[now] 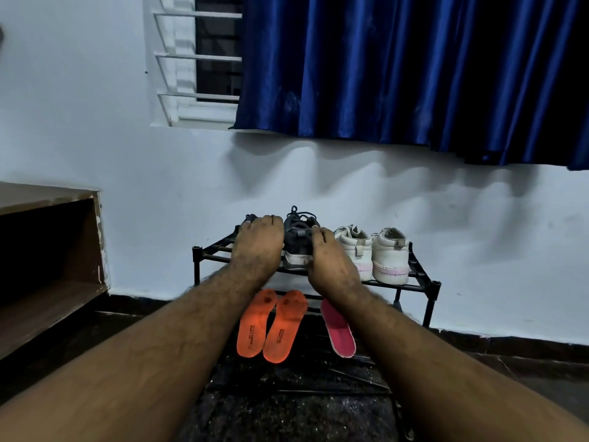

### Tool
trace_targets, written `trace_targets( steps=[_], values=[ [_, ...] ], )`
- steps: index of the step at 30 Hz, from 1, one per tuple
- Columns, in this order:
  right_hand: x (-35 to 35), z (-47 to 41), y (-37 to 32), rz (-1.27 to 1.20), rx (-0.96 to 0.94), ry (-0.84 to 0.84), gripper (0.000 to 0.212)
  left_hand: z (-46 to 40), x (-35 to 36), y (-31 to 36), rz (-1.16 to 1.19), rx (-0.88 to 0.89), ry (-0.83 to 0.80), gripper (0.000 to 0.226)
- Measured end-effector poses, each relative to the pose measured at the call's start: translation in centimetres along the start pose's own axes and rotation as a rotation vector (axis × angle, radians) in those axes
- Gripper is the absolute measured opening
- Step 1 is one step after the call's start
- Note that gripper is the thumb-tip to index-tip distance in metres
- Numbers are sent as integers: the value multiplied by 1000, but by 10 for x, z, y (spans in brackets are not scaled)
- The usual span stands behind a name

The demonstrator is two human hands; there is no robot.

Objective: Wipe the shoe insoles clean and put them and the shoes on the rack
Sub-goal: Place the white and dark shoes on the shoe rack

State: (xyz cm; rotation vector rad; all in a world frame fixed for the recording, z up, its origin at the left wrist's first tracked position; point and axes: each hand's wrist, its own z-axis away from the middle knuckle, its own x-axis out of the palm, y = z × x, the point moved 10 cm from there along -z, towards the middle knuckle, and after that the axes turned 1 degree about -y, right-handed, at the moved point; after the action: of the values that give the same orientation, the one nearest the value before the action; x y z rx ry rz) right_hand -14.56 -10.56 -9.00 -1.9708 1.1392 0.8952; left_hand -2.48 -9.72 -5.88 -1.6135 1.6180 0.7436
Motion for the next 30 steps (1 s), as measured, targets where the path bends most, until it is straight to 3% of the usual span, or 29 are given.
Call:
trace_targets(
  steps=[14,24,30],
  values=[
    [-137,167,7,-25,138,-14,70,163,-111,86,126,10,-126,31],
    [-234,281,4,-79,180,70,70,226,-226,158,51,150,-5,36],
    [-246,322,11,-77,230,54,65,260,-235,186,39,175,-36,38]
  ],
)
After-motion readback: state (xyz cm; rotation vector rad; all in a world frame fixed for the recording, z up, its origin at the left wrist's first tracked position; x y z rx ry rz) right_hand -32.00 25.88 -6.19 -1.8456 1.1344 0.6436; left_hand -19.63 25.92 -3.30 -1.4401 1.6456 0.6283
